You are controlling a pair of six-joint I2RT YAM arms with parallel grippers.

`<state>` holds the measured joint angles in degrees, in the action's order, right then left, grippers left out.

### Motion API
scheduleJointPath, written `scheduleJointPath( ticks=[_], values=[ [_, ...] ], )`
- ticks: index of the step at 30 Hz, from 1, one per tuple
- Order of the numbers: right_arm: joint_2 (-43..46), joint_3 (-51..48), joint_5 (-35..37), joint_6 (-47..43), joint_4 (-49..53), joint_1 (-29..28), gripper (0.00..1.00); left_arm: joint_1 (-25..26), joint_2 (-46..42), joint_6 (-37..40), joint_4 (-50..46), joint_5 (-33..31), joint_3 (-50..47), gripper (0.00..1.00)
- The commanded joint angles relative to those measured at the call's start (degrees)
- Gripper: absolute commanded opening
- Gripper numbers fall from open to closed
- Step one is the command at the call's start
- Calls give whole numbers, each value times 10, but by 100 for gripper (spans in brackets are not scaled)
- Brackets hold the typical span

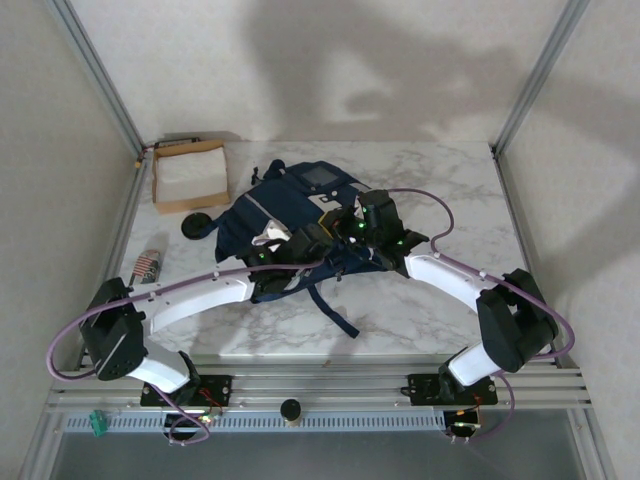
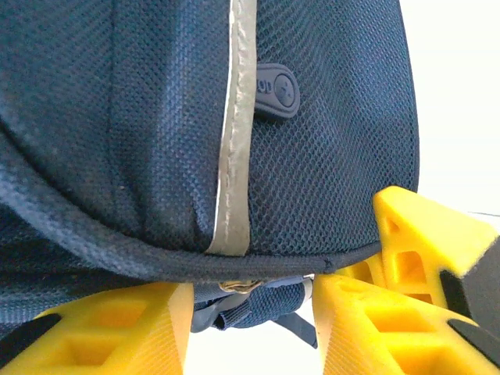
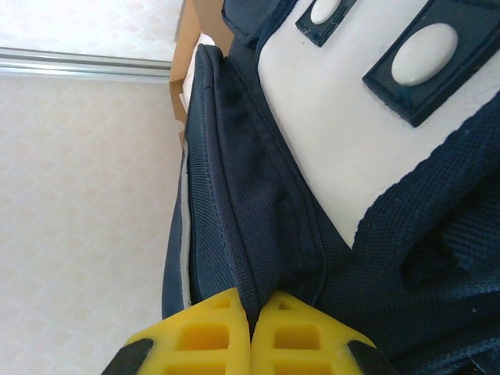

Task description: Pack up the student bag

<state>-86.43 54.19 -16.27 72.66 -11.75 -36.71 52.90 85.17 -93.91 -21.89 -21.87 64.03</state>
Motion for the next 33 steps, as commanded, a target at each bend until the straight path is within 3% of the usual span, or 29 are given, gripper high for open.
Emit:
scheduleJointPath(
  ticks=[1, 12, 19, 25, 33],
  values=[
    [48, 13, -8, -15, -63, -12, 0, -31, 17, -38, -68, -47, 8, 42],
    [64, 28, 14, -48, -40, -2, 0, -31, -54, -55, -146, -66, -42, 25],
    [73, 19, 15, -44, -45, -1, 0, -23, -108, -24, -121, -37, -54, 28],
    [73, 12, 2, -2, -73, -15, 0, 1, -71, 3, -75, -25, 19, 36],
    [67, 16, 7, -14, -69, -13, 0, 23, -39, 10, -183, -71, 67, 32]
  ],
)
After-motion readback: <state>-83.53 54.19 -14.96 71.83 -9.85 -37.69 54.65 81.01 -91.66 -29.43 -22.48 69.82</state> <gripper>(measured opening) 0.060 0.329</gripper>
